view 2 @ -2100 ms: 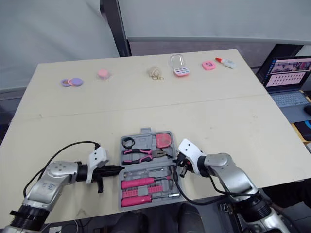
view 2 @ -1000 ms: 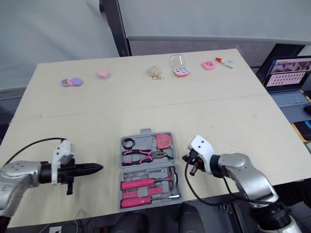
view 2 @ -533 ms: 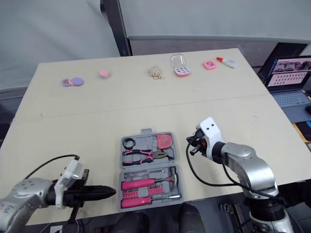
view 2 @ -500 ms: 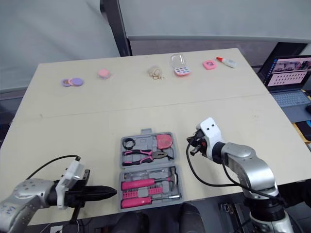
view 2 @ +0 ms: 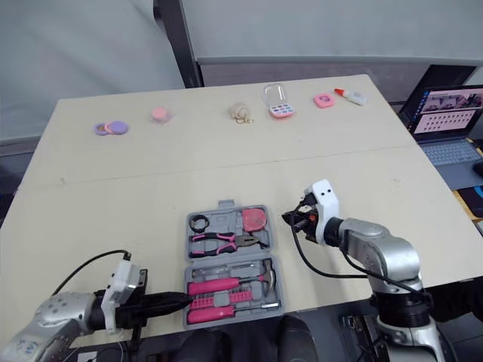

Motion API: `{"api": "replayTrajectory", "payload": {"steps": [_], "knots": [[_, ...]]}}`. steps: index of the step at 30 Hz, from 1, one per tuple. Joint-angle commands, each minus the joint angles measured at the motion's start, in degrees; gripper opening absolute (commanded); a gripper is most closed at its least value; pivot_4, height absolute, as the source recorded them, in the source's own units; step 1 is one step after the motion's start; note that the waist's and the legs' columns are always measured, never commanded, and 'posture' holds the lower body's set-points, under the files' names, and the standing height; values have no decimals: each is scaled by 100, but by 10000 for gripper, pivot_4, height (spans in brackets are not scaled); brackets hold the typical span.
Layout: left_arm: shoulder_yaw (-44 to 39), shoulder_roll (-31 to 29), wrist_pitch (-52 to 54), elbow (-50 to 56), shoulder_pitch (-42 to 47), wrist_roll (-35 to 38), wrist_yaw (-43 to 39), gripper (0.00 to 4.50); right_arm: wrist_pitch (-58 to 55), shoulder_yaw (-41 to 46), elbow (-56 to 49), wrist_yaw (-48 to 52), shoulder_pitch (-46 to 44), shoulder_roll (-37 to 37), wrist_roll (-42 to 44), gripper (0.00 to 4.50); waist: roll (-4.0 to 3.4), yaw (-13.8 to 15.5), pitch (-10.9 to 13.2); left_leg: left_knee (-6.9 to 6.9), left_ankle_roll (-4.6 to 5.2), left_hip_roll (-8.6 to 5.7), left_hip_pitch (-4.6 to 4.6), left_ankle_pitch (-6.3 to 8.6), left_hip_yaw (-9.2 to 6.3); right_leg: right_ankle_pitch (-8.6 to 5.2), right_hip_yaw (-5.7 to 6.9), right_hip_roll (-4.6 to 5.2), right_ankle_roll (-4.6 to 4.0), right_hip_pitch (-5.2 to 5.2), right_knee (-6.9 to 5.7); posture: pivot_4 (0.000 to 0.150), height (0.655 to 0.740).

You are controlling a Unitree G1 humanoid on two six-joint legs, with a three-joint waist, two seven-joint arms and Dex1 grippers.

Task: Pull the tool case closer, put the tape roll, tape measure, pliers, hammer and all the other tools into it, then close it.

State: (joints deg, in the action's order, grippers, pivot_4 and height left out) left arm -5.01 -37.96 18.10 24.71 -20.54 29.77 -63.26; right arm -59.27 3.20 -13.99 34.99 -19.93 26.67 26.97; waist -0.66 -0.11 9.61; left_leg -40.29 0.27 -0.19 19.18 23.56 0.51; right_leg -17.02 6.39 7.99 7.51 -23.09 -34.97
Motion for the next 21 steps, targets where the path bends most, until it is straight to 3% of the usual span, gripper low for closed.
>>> {"api": "replayTrajectory", "payload": {"steps": [1, 5, 6, 13, 21], "knots": [[150, 59, -199, 158, -54, -209, 208, 0, -118, 228, 175, 167, -256, -26, 361, 24088, 0, -4, 0, 0, 0, 0, -1, 0, 1, 0, -2, 0, 0, 0, -1, 1500, 7400], [434, 216, -591, -239, 83, -634, 381, 0, -274, 292, 582, 293, -503, -26, 617, 42744, -1, -2, 0, 0, 0, 0, -1, 0, 2, 0, -1, -1, 0, 0, -1, 1500, 7400], [488, 248, -645, -305, 106, -688, 408, 0, -300, 309, 648, 313, -542, -20, 667, 44048, -1, 2, 0, 0, 0, -1, 0, 0, 4, 0, 0, -1, 0, 0, -2, 1500, 7400], [916, 441, -1027, -910, 143, -1287, 743, 0, -724, 468, 1393, 517, -910, -24, 1130, 44048, -4, -13, -1, 0, 0, -1, 0, 0, 11, 0, 4, -2, 0, 0, -2, 1500, 7400], [1081, 444, -1251, -1395, 119, -1622, 1005, 0, -409, 6, 2846, 893, -1545, -151, 825, 44048, -16, -21, -9, 0, 0, 1, -3, 0, 10, 0, 4, -1, 1, 0, -4, 1500, 7400]]}}
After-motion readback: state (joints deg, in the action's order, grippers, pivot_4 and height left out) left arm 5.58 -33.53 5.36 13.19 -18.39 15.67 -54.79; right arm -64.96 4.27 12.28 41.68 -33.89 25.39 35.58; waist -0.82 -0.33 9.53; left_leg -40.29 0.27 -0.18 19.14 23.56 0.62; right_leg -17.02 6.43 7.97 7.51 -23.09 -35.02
